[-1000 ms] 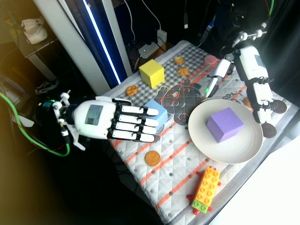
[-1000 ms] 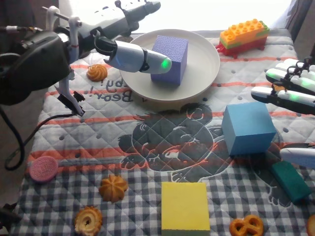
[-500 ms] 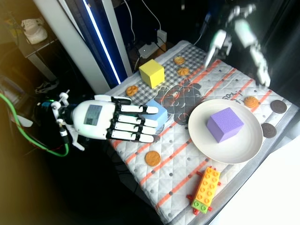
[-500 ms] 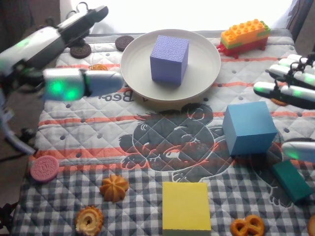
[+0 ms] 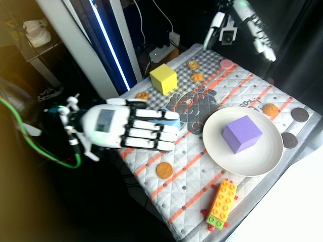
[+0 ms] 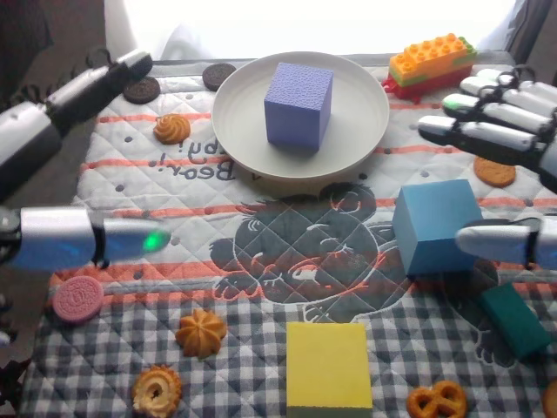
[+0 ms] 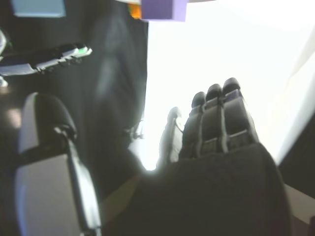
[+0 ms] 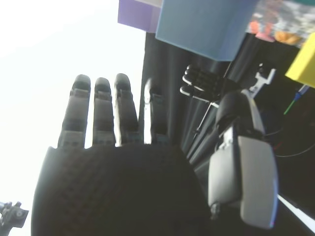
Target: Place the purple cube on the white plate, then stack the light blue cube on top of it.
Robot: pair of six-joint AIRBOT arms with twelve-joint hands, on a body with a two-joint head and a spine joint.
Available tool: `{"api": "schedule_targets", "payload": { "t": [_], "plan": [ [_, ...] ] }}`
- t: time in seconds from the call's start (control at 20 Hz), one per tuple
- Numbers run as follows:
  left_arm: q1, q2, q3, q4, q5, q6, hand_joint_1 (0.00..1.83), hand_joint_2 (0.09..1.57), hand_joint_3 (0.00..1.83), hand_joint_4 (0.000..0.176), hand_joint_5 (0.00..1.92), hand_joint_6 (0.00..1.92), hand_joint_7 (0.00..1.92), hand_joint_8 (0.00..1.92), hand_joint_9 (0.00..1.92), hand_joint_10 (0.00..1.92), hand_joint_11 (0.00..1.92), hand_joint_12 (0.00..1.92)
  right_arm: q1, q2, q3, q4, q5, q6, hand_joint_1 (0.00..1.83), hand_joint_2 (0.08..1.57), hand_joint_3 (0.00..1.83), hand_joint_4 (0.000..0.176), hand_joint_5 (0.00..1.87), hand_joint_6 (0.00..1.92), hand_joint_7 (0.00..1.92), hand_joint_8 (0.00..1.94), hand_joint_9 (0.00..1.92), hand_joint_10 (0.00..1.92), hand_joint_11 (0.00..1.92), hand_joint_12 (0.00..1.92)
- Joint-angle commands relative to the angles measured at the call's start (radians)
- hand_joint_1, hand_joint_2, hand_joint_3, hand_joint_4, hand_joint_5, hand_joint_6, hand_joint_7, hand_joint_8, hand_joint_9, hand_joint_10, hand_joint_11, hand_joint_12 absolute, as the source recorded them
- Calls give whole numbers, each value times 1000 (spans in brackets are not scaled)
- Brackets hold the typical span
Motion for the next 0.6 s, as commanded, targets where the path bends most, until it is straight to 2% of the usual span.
{"api": "schedule_targets", "payload": {
  "t": [0.0,0.1,0.15,0.2,0.25,0.3,0.35,0.4,0.45,0.5,0.55],
  "plan": [
    [4,11,-10,16,-152,-6,887,827,6,146,25,3,27,1,48,13,86,46,24,-7,11,1,67,5,288,1098,0,175,144,7,156,13,64,16,37,17],
    [37,18,-31,10,-192,-6,867,852,14,166,0,0,1,0,31,3,60,42,63,-30,30,-32,6,5,359,1089,0,176,166,4,216,9,117,13,58,28],
    [45,18,-32,7,-197,-6,868,857,14,167,0,0,0,0,21,0,44,38,72,-36,34,-44,-11,5,384,1083,0,176,168,3,232,9,128,12,52,27],
    [47,17,-32,3,-196,-6,869,864,15,174,0,0,0,0,31,4,63,49,77,-39,36,-52,-22,5,445,1073,0,176,208,4,301,10,236,19,111,52],
    [47,16,-31,-2,-190,-6,875,858,10,176,0,0,8,3,43,8,75,58,82,-40,36,-61,-29,5,547,1065,0,148,249,3,379,8,366,24,232,114],
    [47,14,-30,-9,-184,-6,878,858,2,172,4,0,20,4,52,6,14,231,86,-41,36,-69,-35,5,617,1053,0,129,283,9,422,10,447,7,303,263],
    [48,11,-28,-13,-180,-6,862,862,1,175,0,0,30,3,62,5,2,322,88,-42,36,-73,-39,5,682,1038,2,112,329,8,495,10,540,3,326,512],
    [49,8,-26,-18,-176,-6,888,857,0,164,17,3,43,4,66,3,0,315,89,-42,36,-79,-46,5,739,1031,1,100,360,1,551,2,594,5,282,724],
    [52,6,-24,-22,-173,-6,889,854,0,168,2,0,49,2,78,4,0,348,89,-42,35,-85,-55,5,741,1047,0,99,320,7,564,1,633,7,203,992],
    [53,6,-24,-23,-172,-6,866,851,0,154,0,0,46,0,79,3,0,384,89,-42,35,-89,-60,5,690,1068,1,100,305,2,556,1,653,16,166,1181],
    [54,6,-24,-24,-172,-6,866,851,0,154,0,0,46,0,79,3,0,384,89,-43,35,-90,-61,5,690,1068,1,100,305,2,556,1,653,16,166,1181]
  ]
}}
